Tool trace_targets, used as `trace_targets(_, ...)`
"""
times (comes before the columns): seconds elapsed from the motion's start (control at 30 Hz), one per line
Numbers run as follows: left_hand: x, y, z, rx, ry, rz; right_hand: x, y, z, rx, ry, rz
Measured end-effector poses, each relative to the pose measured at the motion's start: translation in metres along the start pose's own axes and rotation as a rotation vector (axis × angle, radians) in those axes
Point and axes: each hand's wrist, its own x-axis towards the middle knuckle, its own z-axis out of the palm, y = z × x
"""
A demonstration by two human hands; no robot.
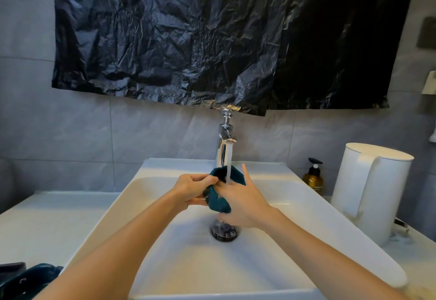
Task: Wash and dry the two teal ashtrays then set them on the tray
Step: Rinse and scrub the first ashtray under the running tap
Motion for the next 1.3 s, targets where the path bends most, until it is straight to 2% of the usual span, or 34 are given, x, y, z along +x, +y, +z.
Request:
trace_targets(0.2, 0.003, -0.004, -0.004, 0.011, 0.015, -0.011, -0.008, 0.004, -0.005, 0.073, -0.018, -0.102)
trace_targets(0.33, 0.002, -0.003, -0.002, 0.026, -0.030, -0.050, -0.005, 0.006, -0.004, -0.118, -0.044, -0.083)
trace_targets(0.43, 0.004, -0.003, -0.004, -0.007, -0.001, -0.043, -0.004, 0.007, -0.001, -0.226, -0.042, -0.049)
trace_targets(0.6, 0.004, -0.004, -0.004, 0.019, 0.023, -0.016, -0.002, 0.001, -0.003, 0.025, -0.051, -0.004)
trace_targets(0.73, 0.004, -0.004, -0.001, 0.039, 0.023, -0.013, -0.003, 0.004, 0.000, -0.065, -0.071, -0.012)
trace_targets(0.93, 0.002, -0.003, -0.002, 0.042, 0.018, 0.001, -0.004, 0.005, -0.003, 0.164, -0.043, -0.019)
trace_targets(1.07, 0.004, -0.001, -0.002, 0.005, 0.065, 0.005, -0.006, 0.012, -0.001, -0.124, -0.068, -0.026)
trace_targets(1.17, 0.006, -0.002, -0.003, -0.023, 0.098, 0.030, -0.004, 0.005, 0.002, -0.215, -0.092, 0.042)
trace_targets(1.23, 0.006, -0.002, -0.004, -0.043, 0.117, 0.042, -0.002, -0.001, 0.000, -0.130, -0.058, 0.083)
trace_targets(1.3, 0.006, -0.001, -0.004, -0.049, 0.131, 0.050, -0.001, -0.008, -0.004, 0.058, -0.044, 0.132)
